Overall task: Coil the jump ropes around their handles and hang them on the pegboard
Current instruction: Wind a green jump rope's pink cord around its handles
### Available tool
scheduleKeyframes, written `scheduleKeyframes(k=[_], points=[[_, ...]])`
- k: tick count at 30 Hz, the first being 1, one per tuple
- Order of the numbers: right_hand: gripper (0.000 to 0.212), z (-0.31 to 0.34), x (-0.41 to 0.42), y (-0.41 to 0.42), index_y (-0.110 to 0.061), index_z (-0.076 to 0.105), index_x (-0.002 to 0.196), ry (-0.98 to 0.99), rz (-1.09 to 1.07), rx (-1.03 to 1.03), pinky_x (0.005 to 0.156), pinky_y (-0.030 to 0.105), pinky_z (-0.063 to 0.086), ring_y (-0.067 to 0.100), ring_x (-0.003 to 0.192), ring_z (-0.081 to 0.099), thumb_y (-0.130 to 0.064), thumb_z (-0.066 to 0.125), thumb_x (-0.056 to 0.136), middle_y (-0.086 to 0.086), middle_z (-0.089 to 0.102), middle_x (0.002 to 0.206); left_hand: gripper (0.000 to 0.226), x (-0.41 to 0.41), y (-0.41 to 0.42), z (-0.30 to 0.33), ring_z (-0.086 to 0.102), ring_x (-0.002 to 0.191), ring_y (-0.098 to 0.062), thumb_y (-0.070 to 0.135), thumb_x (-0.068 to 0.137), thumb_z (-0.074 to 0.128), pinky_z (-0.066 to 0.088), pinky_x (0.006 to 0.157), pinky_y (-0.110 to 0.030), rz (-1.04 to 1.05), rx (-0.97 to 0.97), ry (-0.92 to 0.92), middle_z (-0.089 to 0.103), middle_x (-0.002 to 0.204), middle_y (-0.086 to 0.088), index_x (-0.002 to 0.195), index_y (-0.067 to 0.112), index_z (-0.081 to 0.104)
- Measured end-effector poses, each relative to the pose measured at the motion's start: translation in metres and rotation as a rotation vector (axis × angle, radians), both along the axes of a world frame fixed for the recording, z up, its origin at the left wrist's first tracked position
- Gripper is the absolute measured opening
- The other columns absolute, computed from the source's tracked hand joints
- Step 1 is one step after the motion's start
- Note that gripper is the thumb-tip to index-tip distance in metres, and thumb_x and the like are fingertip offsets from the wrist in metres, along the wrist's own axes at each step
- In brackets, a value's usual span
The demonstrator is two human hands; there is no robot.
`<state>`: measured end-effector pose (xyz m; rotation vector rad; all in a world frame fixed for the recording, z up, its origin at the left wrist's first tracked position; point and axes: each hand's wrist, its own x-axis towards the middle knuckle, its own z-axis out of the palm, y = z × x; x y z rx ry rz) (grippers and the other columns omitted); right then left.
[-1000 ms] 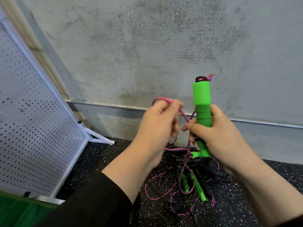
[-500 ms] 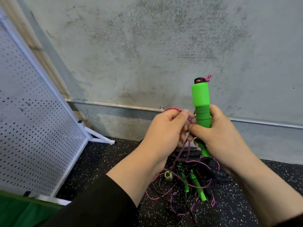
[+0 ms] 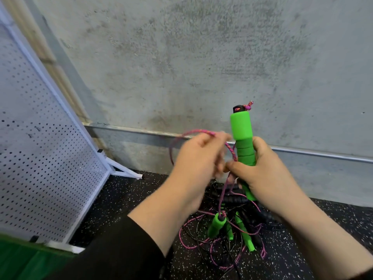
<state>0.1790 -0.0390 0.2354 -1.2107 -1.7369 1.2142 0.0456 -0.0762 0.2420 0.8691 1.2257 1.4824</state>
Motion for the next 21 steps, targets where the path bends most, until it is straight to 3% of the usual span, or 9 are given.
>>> scheduleKeyframes(k=[3, 7, 13, 17, 21], points=[[0.031, 0.001, 0.000, 0.001, -0.018, 0.055, 0.104, 0.023, 0.006, 0.002, 0.051, 0.022, 0.048, 0.006, 0.052, 0.063, 0.006, 0.064, 0.086, -0.003, 0.071, 0.065, 0.021, 0.013, -0.003, -0.005, 0.040, 0.049, -0.013, 0.020, 0.106, 0.051, 0.035, 0.049, -0.027, -0.039, -0.023, 0.030, 0.047, 0.063, 0.000, 0.095, 0.009, 0.065], [0.029, 0.000, 0.003, 0.001, -0.018, 0.051, 0.103, -0.011, -0.007, -0.048, 0.045, 0.021, 0.044, 0.007, 0.048, 0.060, -0.001, 0.071, 0.089, 0.013, 0.071, 0.078, 0.022, 0.001, 0.002, 0.003, 0.041, 0.050, -0.011, 0.018, 0.107, 0.048, 0.031, 0.045, -0.024, 0.047, 0.017, -0.007, 0.048, 0.062, 0.004, 0.092, 0.012, 0.063], [0.026, 0.001, 0.004, 0.000, -0.016, 0.051, 0.104, -0.012, -0.010, -0.063, 0.045, 0.021, 0.045, 0.009, 0.050, 0.062, -0.002, 0.069, 0.091, 0.008, 0.075, 0.076, 0.017, -0.020, 0.007, 0.011, 0.040, 0.051, -0.011, 0.021, 0.107, 0.049, 0.032, 0.045, -0.025, 0.193, 0.120, -0.132, 0.048, 0.065, 0.003, 0.097, 0.015, 0.061], [0.025, 0.004, 0.001, -0.002, -0.017, 0.052, 0.098, 0.022, -0.016, -0.017, 0.043, 0.019, 0.043, 0.008, 0.047, 0.059, 0.000, 0.068, 0.089, 0.000, 0.073, 0.067, 0.018, -0.001, -0.001, 0.001, 0.040, 0.047, -0.012, 0.021, 0.103, 0.057, 0.032, 0.043, -0.023, 0.035, 0.032, -0.023, 0.048, 0.062, 0.000, 0.086, 0.015, 0.059], [0.027, 0.002, 0.002, -0.001, -0.020, 0.056, 0.096, 0.006, -0.023, 0.016, 0.048, 0.026, 0.045, 0.013, 0.049, 0.059, 0.002, 0.066, 0.085, -0.001, 0.068, 0.065, 0.024, 0.014, -0.005, -0.003, 0.038, 0.046, -0.010, 0.015, 0.103, 0.056, 0.035, 0.043, -0.021, -0.040, 0.023, 0.074, 0.048, 0.062, -0.002, 0.080, 0.010, 0.057]])
